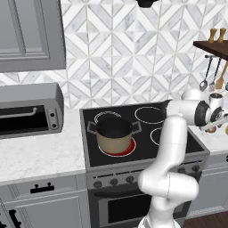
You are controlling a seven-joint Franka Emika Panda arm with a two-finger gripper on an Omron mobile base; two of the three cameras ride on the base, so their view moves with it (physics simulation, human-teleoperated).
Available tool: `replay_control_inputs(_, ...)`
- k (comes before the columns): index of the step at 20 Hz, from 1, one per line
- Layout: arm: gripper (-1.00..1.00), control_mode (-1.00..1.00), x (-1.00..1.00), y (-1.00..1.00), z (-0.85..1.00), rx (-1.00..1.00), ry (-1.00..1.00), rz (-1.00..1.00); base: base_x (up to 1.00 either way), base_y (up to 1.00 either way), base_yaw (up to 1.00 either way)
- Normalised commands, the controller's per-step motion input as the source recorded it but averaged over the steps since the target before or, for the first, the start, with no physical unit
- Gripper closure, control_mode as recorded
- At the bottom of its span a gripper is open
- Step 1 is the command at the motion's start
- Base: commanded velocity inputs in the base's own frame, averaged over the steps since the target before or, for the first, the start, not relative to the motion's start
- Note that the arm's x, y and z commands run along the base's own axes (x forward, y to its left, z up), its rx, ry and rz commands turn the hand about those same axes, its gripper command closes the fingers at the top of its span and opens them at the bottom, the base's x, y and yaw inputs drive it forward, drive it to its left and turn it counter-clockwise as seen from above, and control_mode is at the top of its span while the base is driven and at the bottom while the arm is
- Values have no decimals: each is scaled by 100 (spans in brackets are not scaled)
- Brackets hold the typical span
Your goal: Put the lemon wedge and mushroom in the pot. Retrieve the spatula and lightly stir the vegetables in the pot.
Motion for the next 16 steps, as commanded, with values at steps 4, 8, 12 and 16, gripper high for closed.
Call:
replay_control_inputs(4, -100, -100, 0, 0, -34, 0, 0, 0, 0, 0, 0)
replay_control_inputs(8, 100, -100, -3, 0, -22, 0, 0, 0, 0, 0, 0)
replay_control_inputs(12, 100, -100, -36, 13, 0, 2, -1, 0, 0, 0, 0)
replay_control_inputs(16, 100, -100, -88, 43, 55, 2, -16, 0, 0, 0, 0)
